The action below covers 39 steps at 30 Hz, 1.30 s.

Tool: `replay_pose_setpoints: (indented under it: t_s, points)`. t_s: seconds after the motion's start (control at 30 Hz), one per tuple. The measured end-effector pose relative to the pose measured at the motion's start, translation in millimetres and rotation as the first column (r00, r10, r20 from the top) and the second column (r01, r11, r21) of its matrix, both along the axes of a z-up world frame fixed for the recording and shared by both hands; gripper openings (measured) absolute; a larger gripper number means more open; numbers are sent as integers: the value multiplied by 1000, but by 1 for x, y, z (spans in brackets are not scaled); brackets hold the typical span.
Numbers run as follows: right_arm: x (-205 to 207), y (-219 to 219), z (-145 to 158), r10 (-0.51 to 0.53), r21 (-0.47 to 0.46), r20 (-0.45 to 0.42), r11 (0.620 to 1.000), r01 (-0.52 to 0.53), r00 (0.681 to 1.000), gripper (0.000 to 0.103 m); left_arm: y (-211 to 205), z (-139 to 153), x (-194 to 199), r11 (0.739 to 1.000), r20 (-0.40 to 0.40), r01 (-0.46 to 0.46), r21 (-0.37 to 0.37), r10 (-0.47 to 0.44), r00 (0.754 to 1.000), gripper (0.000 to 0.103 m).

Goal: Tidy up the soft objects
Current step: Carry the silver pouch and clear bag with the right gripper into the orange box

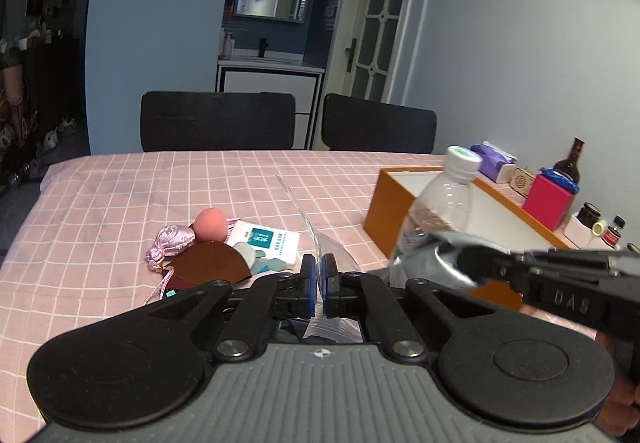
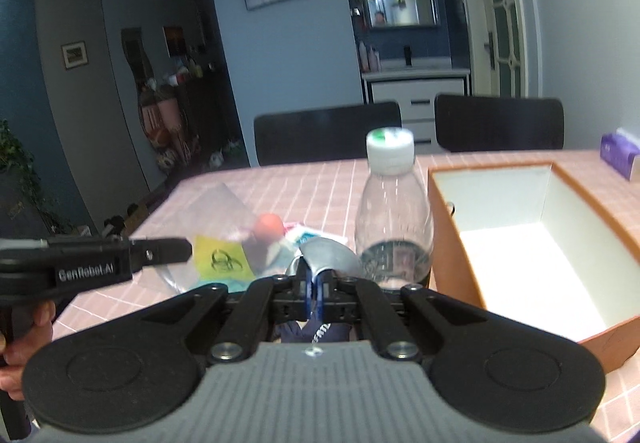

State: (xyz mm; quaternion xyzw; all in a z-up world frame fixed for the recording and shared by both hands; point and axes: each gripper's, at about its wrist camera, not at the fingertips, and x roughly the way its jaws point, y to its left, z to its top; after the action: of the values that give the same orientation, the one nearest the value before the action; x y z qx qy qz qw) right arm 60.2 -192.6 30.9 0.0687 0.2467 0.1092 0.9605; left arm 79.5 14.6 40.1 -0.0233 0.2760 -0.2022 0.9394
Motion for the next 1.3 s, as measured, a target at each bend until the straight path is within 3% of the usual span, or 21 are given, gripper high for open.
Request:
replay_pose_setpoints:
  t_s: [0.3,0.63,1.0,1.3]
  points:
    - [-47,-11,34,0,-4,105,1000,0,994,0,-11,20,-34,998,29,54,25,-55,998,3]
    - [-74,-39,62,-93,-86,171,990,109,981,0,-51,34,-63,979,25,200,31,-200,979,3]
    - [-39,-78,85,-168,-182,198,962,205,966,0,-124,52,-40,955,56,294,44,-296,953,3]
    - [21,-118,82,-194,-240,91,948,211,977,0,-189,45,9,958,0,273,85,-274,962,2]
